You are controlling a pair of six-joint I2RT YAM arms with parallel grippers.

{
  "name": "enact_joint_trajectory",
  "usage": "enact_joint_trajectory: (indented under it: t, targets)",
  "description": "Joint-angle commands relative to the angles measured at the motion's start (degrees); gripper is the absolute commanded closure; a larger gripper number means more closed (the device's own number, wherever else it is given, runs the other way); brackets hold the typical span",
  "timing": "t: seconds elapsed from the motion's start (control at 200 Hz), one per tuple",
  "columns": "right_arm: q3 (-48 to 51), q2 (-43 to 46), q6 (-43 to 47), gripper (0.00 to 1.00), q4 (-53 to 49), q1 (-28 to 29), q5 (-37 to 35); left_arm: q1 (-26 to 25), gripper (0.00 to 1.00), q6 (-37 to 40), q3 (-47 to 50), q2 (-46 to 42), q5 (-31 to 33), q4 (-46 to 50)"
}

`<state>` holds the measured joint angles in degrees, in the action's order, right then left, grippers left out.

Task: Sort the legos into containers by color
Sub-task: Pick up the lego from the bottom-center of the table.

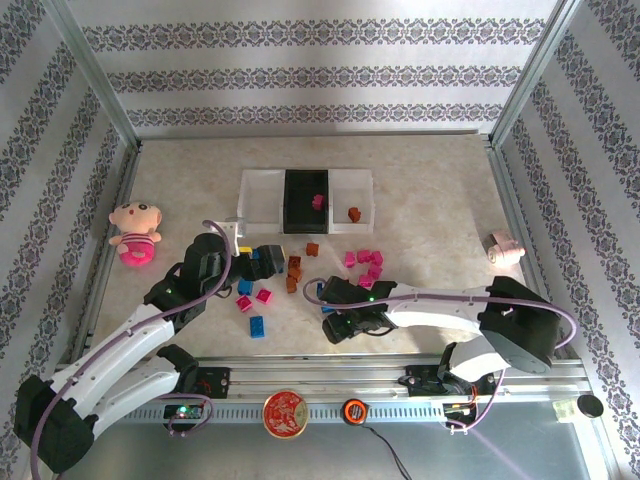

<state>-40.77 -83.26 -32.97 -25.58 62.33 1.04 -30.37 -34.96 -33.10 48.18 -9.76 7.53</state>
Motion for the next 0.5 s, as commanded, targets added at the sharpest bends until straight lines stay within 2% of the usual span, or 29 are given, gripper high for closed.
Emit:
enact_joint_trajectory:
  t: [0.0,0.15,0.28,0.41,0.495]
  targets:
    - [-2.1,-1.6,2.2,0.43,-2.5,1.4,-1.1,-0.2,0.00,1.2,-0.1,-1.2,1.4,2.5]
    - [-3.0,-2.4,2.5,0.59,-2.9,2.4,-0.1,-0.2,0.00,1.7,-0.5,-1.3,2.2,3.8]
    - [-2.9,1.9,3.2,0.73,-1.3,2.4,2.7,-0.2,0.00,2.2,-0.7,-1.9,3.0,5.1]
    - [-6.6,6.2,5.7,0.79,-1.1,0.9,6.2,-0.2,0.00,1.7,0.0,-3.7,4.8,5.1]
    - [-11.1,6.9,8.0,0.79,0.8,-2.7,8.3,-0.2,0.00,0.7,0.9,-5.4,6.3,4.4]
